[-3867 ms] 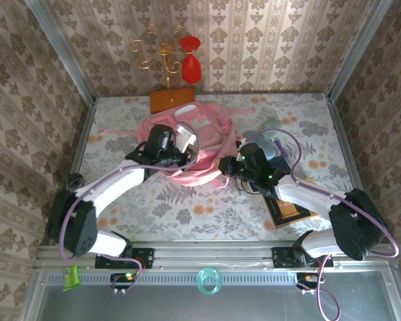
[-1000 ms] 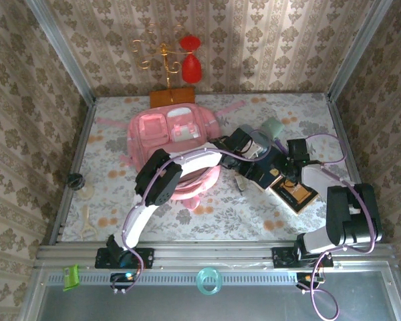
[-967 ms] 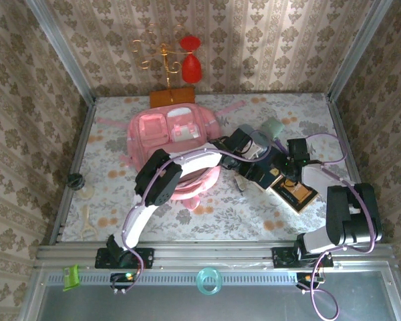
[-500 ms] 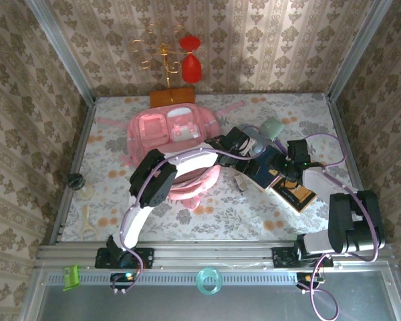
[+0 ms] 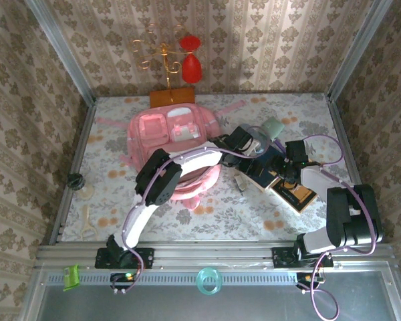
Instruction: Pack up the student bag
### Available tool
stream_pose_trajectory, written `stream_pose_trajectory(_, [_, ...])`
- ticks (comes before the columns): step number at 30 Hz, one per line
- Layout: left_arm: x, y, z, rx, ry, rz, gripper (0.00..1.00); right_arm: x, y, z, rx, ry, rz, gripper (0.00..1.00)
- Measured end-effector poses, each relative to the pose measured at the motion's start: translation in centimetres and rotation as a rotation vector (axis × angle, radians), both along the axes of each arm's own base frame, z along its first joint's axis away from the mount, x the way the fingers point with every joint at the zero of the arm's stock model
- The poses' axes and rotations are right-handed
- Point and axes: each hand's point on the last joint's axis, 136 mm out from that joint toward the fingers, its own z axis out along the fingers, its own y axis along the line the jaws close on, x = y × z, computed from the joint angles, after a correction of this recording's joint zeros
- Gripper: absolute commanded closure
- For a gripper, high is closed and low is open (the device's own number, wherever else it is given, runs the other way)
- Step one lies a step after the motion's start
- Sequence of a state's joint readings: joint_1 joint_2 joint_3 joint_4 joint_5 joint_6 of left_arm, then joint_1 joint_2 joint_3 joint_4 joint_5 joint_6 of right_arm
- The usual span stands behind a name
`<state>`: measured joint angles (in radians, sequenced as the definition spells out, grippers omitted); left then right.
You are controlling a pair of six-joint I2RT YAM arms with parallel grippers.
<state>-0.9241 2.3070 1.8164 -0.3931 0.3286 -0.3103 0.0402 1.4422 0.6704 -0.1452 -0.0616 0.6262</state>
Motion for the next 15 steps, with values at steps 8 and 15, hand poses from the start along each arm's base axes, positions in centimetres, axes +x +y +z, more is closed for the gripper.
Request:
stream_pose_trajectory(8, [-0.9, 0.0, -0.1, 0.024, 0.032, -0.039, 0.25, 0.0, 0.5, 0.5, 0.024, -0.01, 0.018, 0.32])
stream_pose_trajectory(15, [-4.7, 0.8, 0.2, -0.033, 0.12, -0.111, 0.25, -0.8, -0.1, 1.9, 0.01, -0.012, 0.02, 0.35])
